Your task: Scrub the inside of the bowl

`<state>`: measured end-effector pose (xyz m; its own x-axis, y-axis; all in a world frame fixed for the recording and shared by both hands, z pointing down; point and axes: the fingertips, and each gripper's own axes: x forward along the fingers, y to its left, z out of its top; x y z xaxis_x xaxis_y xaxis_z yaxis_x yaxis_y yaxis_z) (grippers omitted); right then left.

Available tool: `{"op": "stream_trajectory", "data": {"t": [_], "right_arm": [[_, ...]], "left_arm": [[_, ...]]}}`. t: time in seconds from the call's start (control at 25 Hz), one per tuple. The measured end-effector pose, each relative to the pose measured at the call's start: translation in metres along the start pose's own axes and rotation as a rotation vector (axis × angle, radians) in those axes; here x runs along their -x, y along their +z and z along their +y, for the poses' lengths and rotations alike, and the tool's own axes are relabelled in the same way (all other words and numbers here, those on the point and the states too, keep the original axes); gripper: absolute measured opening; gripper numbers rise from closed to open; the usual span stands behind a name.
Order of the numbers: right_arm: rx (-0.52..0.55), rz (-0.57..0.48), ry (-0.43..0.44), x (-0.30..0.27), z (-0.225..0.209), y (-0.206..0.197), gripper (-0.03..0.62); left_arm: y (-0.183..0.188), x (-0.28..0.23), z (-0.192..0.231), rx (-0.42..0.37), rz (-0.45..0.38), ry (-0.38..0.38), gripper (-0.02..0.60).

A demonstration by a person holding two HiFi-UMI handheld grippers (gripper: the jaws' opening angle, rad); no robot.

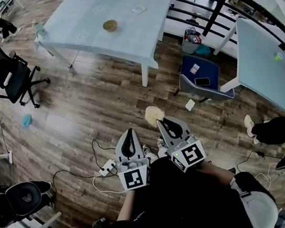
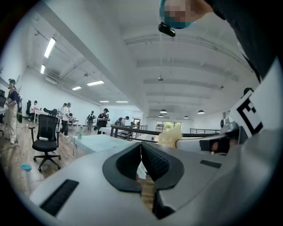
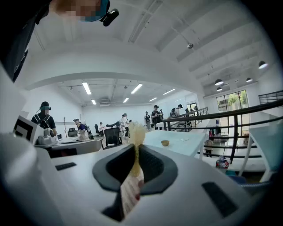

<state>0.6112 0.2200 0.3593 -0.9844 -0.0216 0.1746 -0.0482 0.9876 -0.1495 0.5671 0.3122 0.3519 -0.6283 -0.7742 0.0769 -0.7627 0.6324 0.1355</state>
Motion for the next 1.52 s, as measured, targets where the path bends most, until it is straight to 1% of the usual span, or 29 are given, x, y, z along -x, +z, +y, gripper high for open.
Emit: {"op": "stream_trajectory", "data": {"t": [0.12, 0.2, 0.4, 0.6, 0.8, 0.96, 1.08, 1.24, 1.36, 1.52], "right_arm": [[0.01, -0.008, 0.008, 0.002, -0.013, -0.001, 0.037], [0.015, -0.008, 0.008, 0.004, -0.018, -0.004, 0.037], [0.021, -0.02, 0.004, 0.008, -0.021, 0.001, 0.037], [0.026, -0.013, 0.017, 0.011, -0.025, 0.002, 0.037], [-0.016, -0.029, 0.048, 0.016, -0.031, 0.004, 0.037], [-0.022, -0.052, 0.058, 0.021, -0.044, 0.003, 0.038], [-0.013, -0.059, 0.066, 0.024, -0.051, 0.002, 0.038], [0.009, -0.06, 0.081, 0.029, -0.056, 0.002, 0.038], [0.005, -0.063, 0.079, 0.031, -0.062, 0.005, 0.038], [0.009, -0.062, 0.082, 0.029, -0.065, 0.008, 0.038]], "left_arm": [[-0.005, -0.009, -0.007, -0.026, -0.03, -0.002, 0.014], [-0.003, -0.012, -0.009, -0.036, -0.023, 0.013, 0.014], [-0.006, -0.01, -0.013, -0.023, -0.007, 0.015, 0.014], [0.002, -0.014, -0.023, -0.029, -0.025, 0.017, 0.014], [-0.003, -0.015, -0.031, -0.036, -0.012, 0.036, 0.014], [-0.007, -0.017, -0.038, -0.028, -0.034, 0.066, 0.014], [-0.012, -0.018, -0.046, -0.023, -0.058, 0.063, 0.014], [-0.015, -0.017, -0.055, -0.013, -0.058, 0.081, 0.014], [-0.012, -0.022, -0.055, -0.011, -0.049, 0.103, 0.014], [-0.004, -0.031, -0.056, 0.005, -0.098, 0.092, 0.014]]}}
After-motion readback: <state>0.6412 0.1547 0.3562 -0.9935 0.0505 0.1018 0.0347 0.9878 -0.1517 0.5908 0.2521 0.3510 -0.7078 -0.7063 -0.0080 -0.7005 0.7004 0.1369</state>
